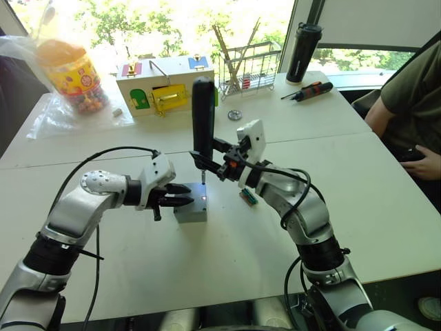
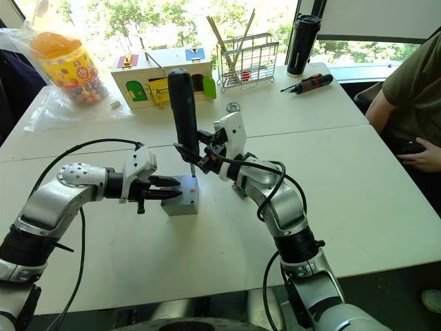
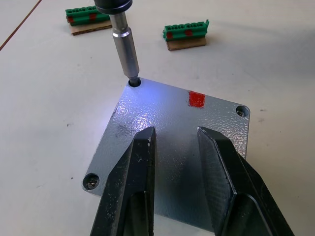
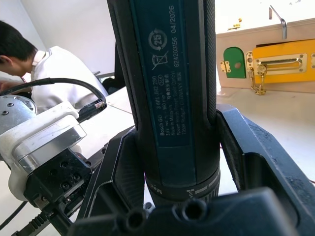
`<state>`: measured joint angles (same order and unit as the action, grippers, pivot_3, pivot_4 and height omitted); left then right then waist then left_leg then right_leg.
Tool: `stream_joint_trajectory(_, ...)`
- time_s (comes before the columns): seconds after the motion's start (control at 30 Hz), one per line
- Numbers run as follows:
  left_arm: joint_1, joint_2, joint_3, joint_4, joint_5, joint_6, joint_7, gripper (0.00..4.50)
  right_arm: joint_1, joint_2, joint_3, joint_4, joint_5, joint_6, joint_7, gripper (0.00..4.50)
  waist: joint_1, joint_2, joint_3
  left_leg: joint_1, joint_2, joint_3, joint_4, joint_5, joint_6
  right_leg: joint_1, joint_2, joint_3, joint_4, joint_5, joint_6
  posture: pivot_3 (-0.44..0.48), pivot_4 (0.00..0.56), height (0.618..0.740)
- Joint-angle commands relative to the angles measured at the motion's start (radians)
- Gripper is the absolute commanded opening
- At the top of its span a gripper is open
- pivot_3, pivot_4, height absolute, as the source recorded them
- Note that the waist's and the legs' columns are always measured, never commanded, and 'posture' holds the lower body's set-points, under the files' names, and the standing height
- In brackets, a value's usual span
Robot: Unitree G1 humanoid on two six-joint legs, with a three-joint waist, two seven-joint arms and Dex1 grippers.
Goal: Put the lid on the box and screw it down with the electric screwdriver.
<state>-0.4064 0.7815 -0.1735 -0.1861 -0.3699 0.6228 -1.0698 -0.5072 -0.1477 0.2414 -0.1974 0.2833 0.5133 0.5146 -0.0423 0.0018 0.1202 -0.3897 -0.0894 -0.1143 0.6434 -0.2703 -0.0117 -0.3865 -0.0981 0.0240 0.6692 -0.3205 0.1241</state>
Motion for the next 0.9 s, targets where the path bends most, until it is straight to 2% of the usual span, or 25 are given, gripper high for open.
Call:
stream_joint_trajectory(0.03, 0.009, 0.0, -0.022, 0.012, 0.021, 0.009, -0.003, 1.33, 0.057, -0.01, 0.054, 0.084, -0.029, 0.053, 0.007, 1.88, 0.0, 0.001, -0.001, 0.0, 0.0, 0.0, 0.0, 0.0, 0.0, 0.0, 0.0, 0.0, 0.0, 0.0, 0.0, 0.0, 0.15, 0.74)
stream_joint_trajectory(0.67, 0.005, -0.018, -0.028, 0.016, 0.023, 0.006, 0.004, 1.33, 0.046, -0.017, 0.028, 0.034, -0.026, 0.048, -0.004, 1.88, 0.004, 0.002, -0.002, 0.0, 0.0, 0.0, -0.001, 0.0, 0.0, 0.001, 0.0, 0.0, -0.003, 0.0, 0.0, 0.0, 0.15, 0.74)
stream_joint_trajectory(0.77, 0.006, -0.025, -0.031, 0.016, 0.024, 0.005, 0.005, 1.33, 0.015, -0.012, -0.011, -0.009, -0.011, 0.048, -0.024, 1.88, 0.005, 0.002, -0.002, 0.0, 0.0, 0.0, -0.001, 0.0, 0.0, 0.001, 0.0, 0.0, -0.003, 0.0, 0.0, 0.0, 0.15, 0.74)
stream_joint_trajectory(0.9, 0.007, -0.043, -0.039, 0.02, 0.028, 0.002, 0.01, 1.33, -0.079, -0.007, -0.105, -0.076, 0.042, 0.14, -0.072, 1.88, 0.01, 0.003, 0.0, -0.001, 0.0, 0.0, -0.001, 0.0, 0.0, 0.0, 0.0, 0.001, -0.003, 0.0, 0.0, 0.0, 0.15, 0.74)
